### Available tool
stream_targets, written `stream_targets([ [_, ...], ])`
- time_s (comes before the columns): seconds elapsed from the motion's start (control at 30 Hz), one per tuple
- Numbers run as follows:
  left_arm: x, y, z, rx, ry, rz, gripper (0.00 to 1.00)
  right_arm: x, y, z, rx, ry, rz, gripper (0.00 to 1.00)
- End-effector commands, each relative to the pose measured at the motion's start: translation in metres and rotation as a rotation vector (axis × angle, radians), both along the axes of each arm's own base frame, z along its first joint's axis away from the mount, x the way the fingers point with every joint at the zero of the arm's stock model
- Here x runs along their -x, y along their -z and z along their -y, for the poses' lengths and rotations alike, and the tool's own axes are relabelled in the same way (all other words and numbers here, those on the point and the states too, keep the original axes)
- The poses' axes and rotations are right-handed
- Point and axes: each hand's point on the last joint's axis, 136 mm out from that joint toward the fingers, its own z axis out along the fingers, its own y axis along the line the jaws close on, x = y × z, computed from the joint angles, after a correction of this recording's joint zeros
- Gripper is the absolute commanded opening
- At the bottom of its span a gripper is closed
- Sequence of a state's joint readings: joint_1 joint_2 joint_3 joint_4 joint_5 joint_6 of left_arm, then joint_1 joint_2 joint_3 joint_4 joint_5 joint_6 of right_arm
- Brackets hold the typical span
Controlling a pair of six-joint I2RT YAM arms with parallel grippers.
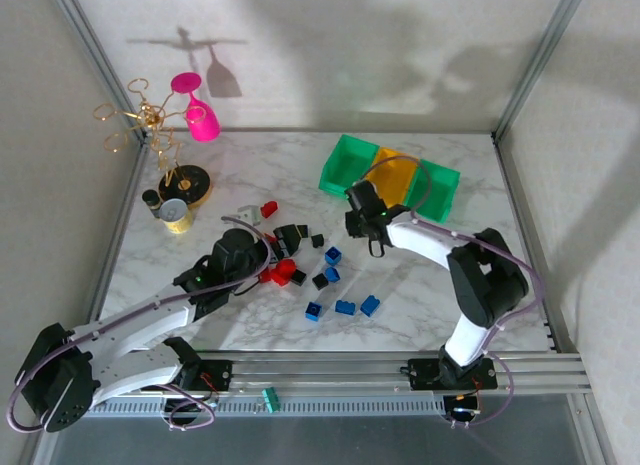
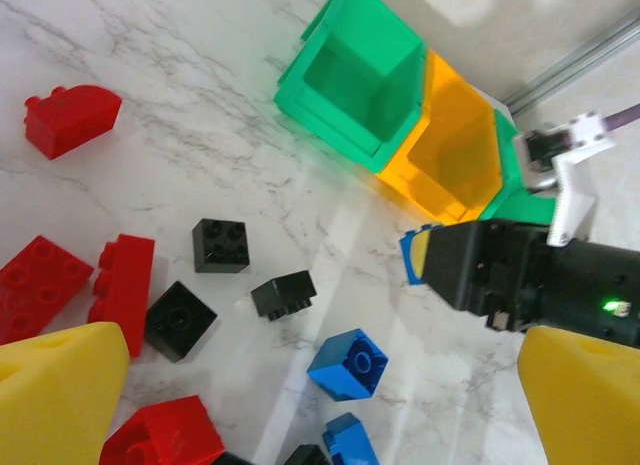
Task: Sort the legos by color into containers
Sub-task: Place the lego in the container.
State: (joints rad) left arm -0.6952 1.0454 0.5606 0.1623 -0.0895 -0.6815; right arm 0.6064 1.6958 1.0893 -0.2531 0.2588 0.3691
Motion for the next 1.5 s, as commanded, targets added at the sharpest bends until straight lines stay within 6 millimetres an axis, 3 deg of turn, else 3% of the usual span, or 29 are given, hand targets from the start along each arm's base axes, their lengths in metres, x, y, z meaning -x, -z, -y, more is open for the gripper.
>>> stream_targets([
  [0.0, -0.007, -0.019, 0.014, 0.012, 0.026, 0.019, 1.0, -0.014, -0.04, 0.021, -0.06, 0.085, 0.061, 0.22],
  [0.17, -0.019, -0.03, 0.035, 0.016, 0.076, 0.04, 1.0, -0.028, -0.049, 0.066, -0.085, 0.195, 0.061, 0.22],
  [0.4, -0.034, -0.025, 0.054, 0.007, 0.1, 0.043, 1.0, -0.047, -0.057, 0.131, -0.115, 0.35, 0.096, 0.21],
  [0.67, -0.045, -0.012, 0.063, -0.007, 0.094, 0.032, 1.0, -0.077, -0.051, 0.186, -0.08, 0.5, 0.104, 0.21],
  [0.77, -0.048, -0.011, 0.061, -0.027, 0.083, 0.034, 1.0, -0.092, -0.049, 0.19, -0.082, 0.506, 0.109, 0.22],
  [0.93, -0.051, -0.009, 0.062, -0.05, 0.078, 0.025, 1.0, -0.108, -0.027, 0.206, -0.015, 0.561, 0.076, 0.23],
  [1.03, -0.052, -0.01, 0.062, -0.043, 0.075, 0.026, 1.0, -0.111, -0.012, 0.209, -0.041, 0.569, 0.047, 0.27],
  [1.1, -0.051, -0.01, 0.064, -0.035, 0.081, 0.023, 1.0, -0.112, -0.009, 0.212, -0.034, 0.577, 0.039, 0.36],
  [1.33, -0.051, -0.015, 0.062, -0.028, 0.078, 0.032, 1.0, -0.109, -0.041, 0.206, -0.075, 0.546, 0.089, 0.59],
  [1.47, -0.049, -0.025, 0.057, -0.033, 0.064, 0.051, 1.0, -0.097, -0.056, 0.205, -0.087, 0.542, 0.091, 0.63],
])
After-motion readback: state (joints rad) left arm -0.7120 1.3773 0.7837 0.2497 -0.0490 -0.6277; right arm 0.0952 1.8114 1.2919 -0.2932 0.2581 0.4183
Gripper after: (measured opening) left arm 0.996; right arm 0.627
